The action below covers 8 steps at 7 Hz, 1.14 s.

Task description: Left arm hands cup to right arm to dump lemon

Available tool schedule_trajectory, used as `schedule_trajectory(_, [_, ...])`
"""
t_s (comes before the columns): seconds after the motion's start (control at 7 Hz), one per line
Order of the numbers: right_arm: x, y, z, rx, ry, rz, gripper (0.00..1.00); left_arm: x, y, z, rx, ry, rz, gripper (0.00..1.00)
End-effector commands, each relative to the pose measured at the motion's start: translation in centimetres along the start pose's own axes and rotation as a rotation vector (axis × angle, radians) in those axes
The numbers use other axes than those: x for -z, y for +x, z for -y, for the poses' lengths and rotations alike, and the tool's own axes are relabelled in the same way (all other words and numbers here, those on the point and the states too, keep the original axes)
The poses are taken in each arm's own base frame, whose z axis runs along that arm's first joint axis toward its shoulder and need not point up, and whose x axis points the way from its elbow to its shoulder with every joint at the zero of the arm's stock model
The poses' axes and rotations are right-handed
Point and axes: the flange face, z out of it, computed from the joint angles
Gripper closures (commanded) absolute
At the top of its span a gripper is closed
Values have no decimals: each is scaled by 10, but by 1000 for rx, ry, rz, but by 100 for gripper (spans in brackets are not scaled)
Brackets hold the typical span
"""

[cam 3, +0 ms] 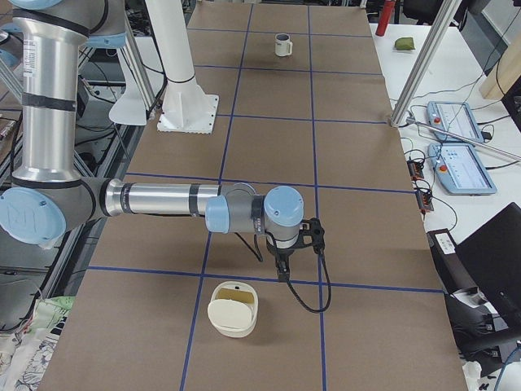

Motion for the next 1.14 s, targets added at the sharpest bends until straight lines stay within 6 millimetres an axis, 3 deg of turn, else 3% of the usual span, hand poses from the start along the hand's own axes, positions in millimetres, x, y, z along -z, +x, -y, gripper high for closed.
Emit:
schedule_trajectory(0.0, [0, 0, 0, 0, 0, 3, 0, 0, -1, 0, 1, -1, 2, 0])
schedule_trajectory(0.57, [1, -3, -1, -5, -2, 20, 0, 0, -1, 0, 3, -1, 3, 0])
schedule_trajectory(1.0, [-1, -1, -3, -120, -5, 17, 0, -1, -2, -1, 8, -3, 6, 0])
